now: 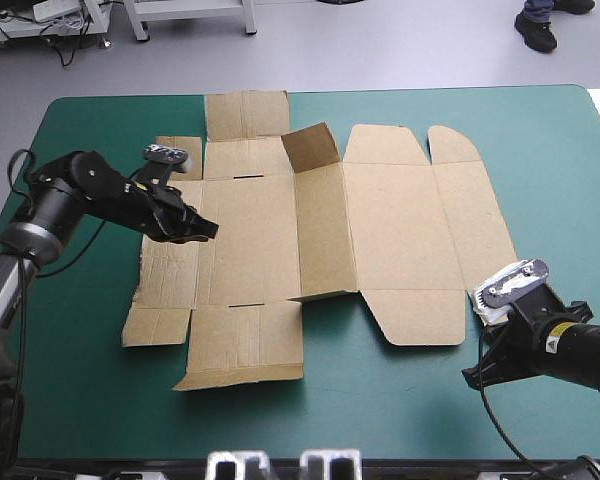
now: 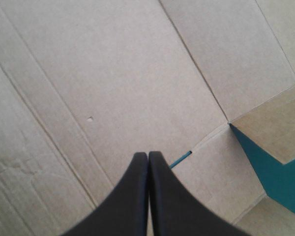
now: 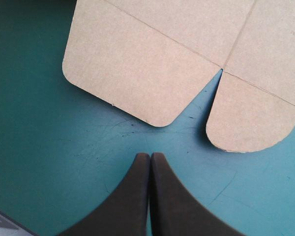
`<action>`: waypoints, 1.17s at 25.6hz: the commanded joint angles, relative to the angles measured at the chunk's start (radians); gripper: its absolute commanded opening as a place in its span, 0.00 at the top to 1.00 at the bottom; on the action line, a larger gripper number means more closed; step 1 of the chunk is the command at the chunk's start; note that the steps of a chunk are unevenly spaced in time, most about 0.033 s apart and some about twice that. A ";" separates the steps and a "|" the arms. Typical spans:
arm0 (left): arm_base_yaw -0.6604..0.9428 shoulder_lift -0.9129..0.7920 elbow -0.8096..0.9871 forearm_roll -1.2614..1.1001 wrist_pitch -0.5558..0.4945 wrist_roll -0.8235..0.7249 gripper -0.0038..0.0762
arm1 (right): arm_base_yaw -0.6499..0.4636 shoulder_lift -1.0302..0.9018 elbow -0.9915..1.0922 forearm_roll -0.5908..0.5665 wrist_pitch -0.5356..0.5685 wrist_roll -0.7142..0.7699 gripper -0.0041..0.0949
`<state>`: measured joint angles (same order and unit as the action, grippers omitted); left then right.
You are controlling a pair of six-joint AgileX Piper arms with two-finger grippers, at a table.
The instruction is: Fold the box
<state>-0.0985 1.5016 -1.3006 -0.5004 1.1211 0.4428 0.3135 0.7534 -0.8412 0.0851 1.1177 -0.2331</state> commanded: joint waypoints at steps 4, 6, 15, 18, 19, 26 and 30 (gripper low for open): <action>0.241 0.016 -0.004 -0.154 0.174 0.087 0.96 | 0.002 -0.001 -0.023 0.007 -0.053 -0.010 0.98; 0.324 0.020 0.011 -0.154 0.174 0.128 0.96 | 0.002 0.001 -0.023 0.012 -0.057 -0.010 0.98; 0.505 0.039 0.048 -0.125 0.174 0.157 0.42 | 0.002 0.001 -0.023 0.012 -0.069 -0.014 0.98; 0.512 0.056 0.093 -0.217 0.178 0.238 0.33 | 0.002 0.001 -0.023 0.012 -0.076 -0.014 0.98; 0.512 0.069 0.104 -0.228 0.178 0.251 0.34 | 0.002 0.001 -0.023 0.012 -0.076 -0.014 0.98; 0.510 0.141 0.168 -0.225 0.163 0.297 0.34 | 0.002 0.001 -0.023 0.012 -0.074 -0.014 0.98; 0.510 0.193 0.172 -0.228 0.141 0.327 0.34 | 0.002 0.001 -0.023 0.014 -0.069 -0.014 0.98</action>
<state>0.4111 1.7108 -1.1117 -0.6757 1.2022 0.7571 0.3135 0.7543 -0.8402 0.0891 1.0885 -0.2373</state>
